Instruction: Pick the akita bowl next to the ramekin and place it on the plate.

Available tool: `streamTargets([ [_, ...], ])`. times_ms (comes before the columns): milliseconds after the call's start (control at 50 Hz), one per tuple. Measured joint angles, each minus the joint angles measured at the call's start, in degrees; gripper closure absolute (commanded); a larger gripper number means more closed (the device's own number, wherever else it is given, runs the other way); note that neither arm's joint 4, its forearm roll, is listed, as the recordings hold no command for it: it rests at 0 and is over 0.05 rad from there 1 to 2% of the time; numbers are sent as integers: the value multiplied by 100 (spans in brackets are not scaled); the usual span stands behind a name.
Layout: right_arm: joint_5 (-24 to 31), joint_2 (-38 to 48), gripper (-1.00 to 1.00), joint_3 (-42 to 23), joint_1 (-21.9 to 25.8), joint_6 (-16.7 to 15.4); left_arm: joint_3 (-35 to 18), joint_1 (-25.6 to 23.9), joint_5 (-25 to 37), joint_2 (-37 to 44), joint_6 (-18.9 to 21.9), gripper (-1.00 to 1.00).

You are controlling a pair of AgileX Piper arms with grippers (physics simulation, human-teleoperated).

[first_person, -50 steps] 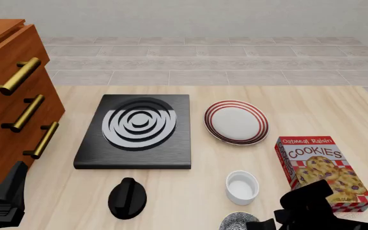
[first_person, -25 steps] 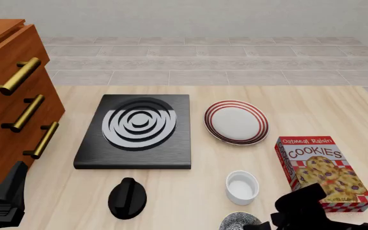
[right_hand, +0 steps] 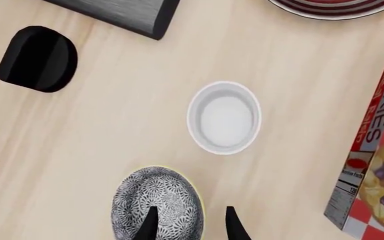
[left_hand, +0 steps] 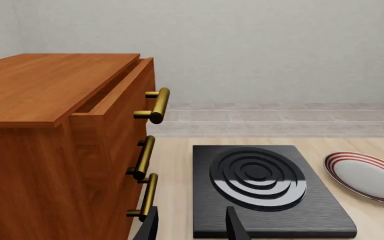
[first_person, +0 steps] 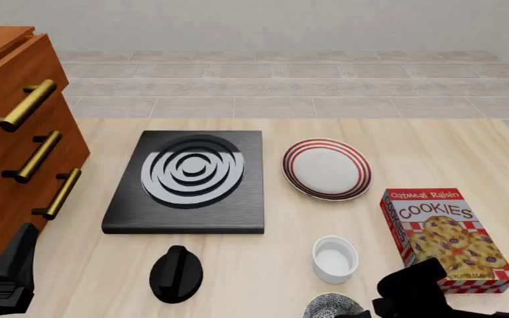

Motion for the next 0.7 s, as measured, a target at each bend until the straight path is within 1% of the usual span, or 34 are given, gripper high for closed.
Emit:
streamTargets([
  [700, -403, 296, -100, 163, 22, 21, 0, 0, 0, 0, 0, -100],
])
